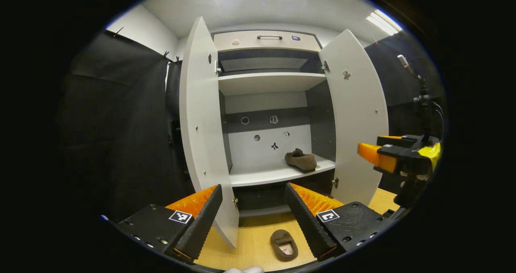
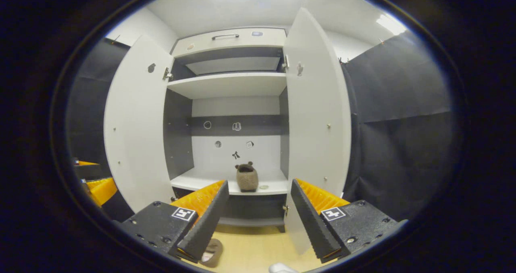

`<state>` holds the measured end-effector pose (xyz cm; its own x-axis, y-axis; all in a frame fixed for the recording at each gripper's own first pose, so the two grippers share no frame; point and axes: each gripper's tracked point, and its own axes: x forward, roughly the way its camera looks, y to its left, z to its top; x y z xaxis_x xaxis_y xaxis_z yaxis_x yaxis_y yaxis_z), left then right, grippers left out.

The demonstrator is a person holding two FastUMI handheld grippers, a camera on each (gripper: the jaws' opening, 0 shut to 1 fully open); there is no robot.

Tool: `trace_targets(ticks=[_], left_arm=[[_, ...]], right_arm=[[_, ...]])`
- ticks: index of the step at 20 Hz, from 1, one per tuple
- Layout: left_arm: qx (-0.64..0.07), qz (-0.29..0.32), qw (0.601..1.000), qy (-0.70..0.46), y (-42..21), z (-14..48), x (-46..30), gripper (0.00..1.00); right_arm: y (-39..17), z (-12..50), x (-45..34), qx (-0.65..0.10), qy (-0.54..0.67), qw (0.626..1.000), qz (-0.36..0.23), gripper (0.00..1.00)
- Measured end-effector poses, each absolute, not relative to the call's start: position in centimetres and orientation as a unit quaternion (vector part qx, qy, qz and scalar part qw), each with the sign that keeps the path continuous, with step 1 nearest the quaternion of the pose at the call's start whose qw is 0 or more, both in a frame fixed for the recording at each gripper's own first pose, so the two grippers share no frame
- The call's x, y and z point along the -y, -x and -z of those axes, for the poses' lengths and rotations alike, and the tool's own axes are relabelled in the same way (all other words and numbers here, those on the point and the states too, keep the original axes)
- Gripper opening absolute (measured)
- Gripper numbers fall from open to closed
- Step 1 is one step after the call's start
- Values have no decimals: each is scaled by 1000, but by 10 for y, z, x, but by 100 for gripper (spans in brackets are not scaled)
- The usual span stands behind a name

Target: Grab one shoe with the right hand and put it into the shoe cabinet, grab the other shoe with the left hand and put it into the shoe cabinet; then close the right door with the right hand and the left door with the left hand.

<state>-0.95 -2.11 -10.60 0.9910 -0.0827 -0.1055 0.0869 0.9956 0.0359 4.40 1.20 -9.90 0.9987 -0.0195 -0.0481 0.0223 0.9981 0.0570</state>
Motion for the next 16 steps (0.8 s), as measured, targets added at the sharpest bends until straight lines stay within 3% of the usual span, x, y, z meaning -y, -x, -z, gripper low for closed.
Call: trace_targets(ticks=[6,10,16], left_arm=[[-95,47,994,-16,9,182,53,96],[-166,59,984,10,17,270,69,100],[-285,42,957,23,18,410,60,97]], right_arm=[[-30,105,14,-38,-15,999,-1,99],[-30,112,18,-52,1,999,-11,98],[-29,139,7,-96,26,995,-25,99]])
